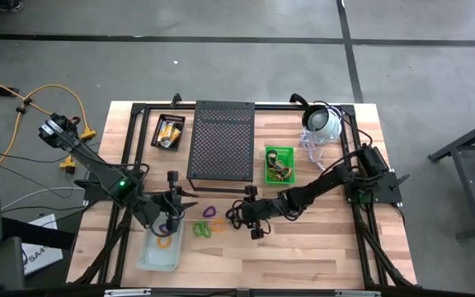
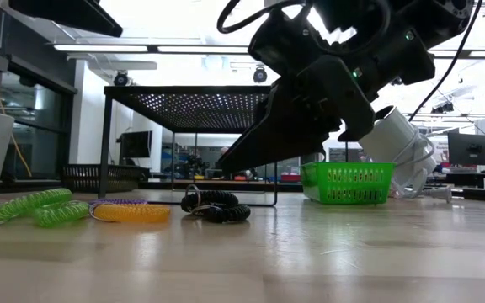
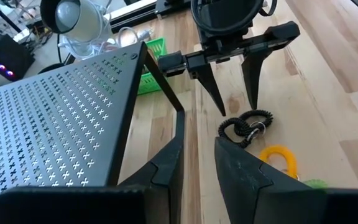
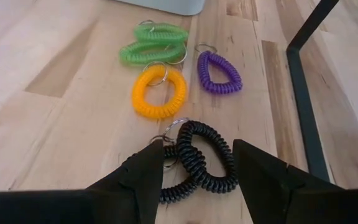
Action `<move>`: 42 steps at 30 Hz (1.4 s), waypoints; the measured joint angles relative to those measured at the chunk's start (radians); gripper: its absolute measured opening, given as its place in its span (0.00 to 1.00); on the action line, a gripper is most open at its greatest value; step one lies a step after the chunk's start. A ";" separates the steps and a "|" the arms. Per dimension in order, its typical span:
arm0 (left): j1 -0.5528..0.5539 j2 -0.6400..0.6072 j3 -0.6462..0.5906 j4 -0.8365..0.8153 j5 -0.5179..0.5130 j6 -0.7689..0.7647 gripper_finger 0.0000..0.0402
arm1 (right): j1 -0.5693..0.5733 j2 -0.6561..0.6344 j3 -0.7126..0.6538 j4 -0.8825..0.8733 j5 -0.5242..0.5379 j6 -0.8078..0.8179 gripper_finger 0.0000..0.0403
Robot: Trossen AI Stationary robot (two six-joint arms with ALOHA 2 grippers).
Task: Pick & Place Office Desk Supplies
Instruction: Put the top black spring keychain into the gray bin
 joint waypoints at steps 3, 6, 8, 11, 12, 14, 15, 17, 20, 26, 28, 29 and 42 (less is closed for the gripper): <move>0.000 0.000 0.000 0.000 0.000 0.000 0.21 | 0.000 0.000 0.000 0.001 0.001 0.000 0.45; 0.000 0.000 0.000 0.000 0.000 0.000 0.21 | 0.000 0.000 0.000 0.006 0.002 0.000 0.45; 0.000 0.000 0.000 0.000 0.000 0.000 0.21 | 0.000 0.001 0.000 0.010 0.001 0.000 0.45; 0.000 0.000 0.000 0.000 0.000 0.000 0.21 | 0.000 0.029 0.001 0.038 0.004 0.003 0.45; 0.000 0.000 0.000 0.000 0.000 0.000 0.21 | 0.000 0.038 -0.001 0.041 0.003 0.003 0.45; 0.000 0.000 0.000 0.000 0.000 -0.001 0.21 | 0.000 0.059 0.001 0.085 -0.004 0.004 0.45; 0.000 0.000 0.000 0.000 0.000 -0.001 0.21 | 0.000 0.070 0.004 0.098 -0.001 0.003 0.45; 0.000 0.000 0.000 0.000 0.000 -0.001 0.21 | 0.000 0.081 0.000 0.092 0.025 0.003 0.45; 0.000 0.000 0.001 0.000 0.000 -0.001 0.21 | -0.001 0.082 0.001 0.097 0.031 0.003 0.45; 0.000 0.000 0.001 0.000 0.000 -0.002 0.21 | -0.002 0.084 0.002 0.084 0.027 0.003 0.45; 0.000 0.000 0.001 0.000 0.000 -0.002 0.21 | -0.001 0.094 0.002 0.082 0.031 0.003 0.45; 0.000 0.000 0.001 0.000 0.000 -0.002 0.21 | -0.002 0.097 0.001 0.079 0.031 0.003 0.45; 0.000 0.000 0.001 0.000 0.000 -0.005 0.21 | -0.002 0.115 0.002 0.103 0.054 0.000 0.32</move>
